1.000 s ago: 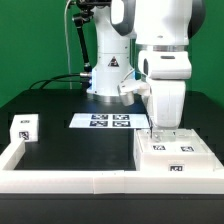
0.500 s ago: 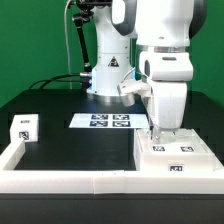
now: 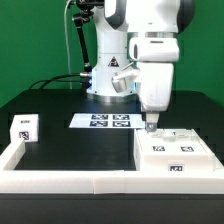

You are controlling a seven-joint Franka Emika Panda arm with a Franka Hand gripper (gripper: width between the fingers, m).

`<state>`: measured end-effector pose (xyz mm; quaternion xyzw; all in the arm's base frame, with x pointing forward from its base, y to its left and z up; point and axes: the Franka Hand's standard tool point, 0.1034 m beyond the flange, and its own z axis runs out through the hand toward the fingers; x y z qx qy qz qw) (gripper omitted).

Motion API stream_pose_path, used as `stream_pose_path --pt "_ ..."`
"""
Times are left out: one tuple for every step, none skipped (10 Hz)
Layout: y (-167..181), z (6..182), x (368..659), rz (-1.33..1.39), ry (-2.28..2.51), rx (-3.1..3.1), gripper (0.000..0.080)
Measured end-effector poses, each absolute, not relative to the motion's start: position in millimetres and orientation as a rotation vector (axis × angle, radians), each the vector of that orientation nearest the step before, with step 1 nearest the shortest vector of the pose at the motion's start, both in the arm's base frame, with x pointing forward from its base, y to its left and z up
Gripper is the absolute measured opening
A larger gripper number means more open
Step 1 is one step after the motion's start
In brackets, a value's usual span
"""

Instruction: Assemble cabinet

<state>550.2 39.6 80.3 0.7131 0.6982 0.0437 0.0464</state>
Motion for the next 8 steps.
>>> stream_pose_path --pt "40.6 82.1 541.1 0.163 2.056 2.240 0.0755" --pt "45.0 84.3 529.5 0.210 1.946 2.330 0.0791" --pt "52.9 83.2 516.0 0.255 1.839 2.419 0.0797" --pt "61.3 77.7 506.6 0.261 1.779 2.483 0.0797" --pt "63.1 75.6 505.3 0.244 1.794 2.478 0.0797" --pt "62.4 75.9 505.9 0.246 1.780 2.488 0.0797" --pt "62.9 75.5 505.5 0.245 1.780 2.489 0.0797" --pt "63.1 75.3 505.3 0.248 1.770 2.497 0.0797"
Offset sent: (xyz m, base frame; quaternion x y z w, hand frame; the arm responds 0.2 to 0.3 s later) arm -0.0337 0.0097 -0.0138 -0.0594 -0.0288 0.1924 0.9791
